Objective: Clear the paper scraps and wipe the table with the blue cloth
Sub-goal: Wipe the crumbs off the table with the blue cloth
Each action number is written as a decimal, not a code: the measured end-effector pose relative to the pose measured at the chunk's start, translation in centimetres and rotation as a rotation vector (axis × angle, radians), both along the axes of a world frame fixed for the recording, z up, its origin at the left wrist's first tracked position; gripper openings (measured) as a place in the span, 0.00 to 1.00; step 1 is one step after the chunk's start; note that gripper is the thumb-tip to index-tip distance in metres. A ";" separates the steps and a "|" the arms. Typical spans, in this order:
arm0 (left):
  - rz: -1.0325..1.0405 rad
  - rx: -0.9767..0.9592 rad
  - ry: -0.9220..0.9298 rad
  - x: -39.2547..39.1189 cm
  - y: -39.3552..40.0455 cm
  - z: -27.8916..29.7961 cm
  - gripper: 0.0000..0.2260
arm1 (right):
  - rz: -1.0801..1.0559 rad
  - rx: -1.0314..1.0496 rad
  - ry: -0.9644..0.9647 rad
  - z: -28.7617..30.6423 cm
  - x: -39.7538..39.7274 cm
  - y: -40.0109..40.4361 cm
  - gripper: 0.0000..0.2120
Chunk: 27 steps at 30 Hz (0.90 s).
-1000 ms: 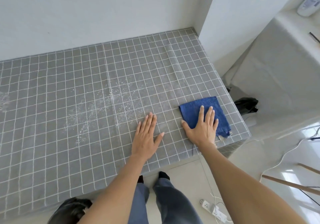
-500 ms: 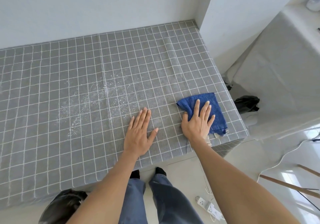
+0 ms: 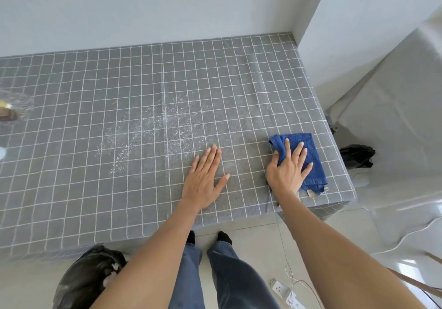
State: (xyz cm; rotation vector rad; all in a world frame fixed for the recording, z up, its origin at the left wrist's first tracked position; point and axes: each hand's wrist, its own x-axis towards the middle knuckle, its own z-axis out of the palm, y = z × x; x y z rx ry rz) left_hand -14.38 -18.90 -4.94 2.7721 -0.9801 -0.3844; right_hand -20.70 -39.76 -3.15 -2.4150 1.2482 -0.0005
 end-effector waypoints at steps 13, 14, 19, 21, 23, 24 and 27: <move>0.244 -0.009 0.030 3.9 10.9 1.3 0.32 | 0.155 0.155 -0.242 1.5 6.0 7.5 0.24; 0.265 -0.003 0.016 4.7 12.1 1.4 0.32 | 0.177 0.174 -0.247 1.5 6.7 8.6 0.23; 0.353 0.021 0.011 8.7 18.9 1.6 0.33 | 0.247 0.205 -0.241 1.2 10.0 14.5 0.24; 0.375 0.021 0.011 10.2 21.4 1.6 0.33 | 0.262 0.212 -0.251 1.0 11.4 16.9 0.24; 0.405 0.017 0.007 11.7 23.6 1.6 0.32 | 0.266 0.225 -0.270 1.0 12.9 19.3 0.24; 0.417 0.013 0.005 12.4 24.6 1.6 0.31 | 0.269 0.228 -0.280 1.0 13.7 20.5 0.24; 0.444 -0.011 0.000 14.5 27.1 1.5 0.28 | 0.312 0.213 -0.317 1.2 15.9 24.1 0.25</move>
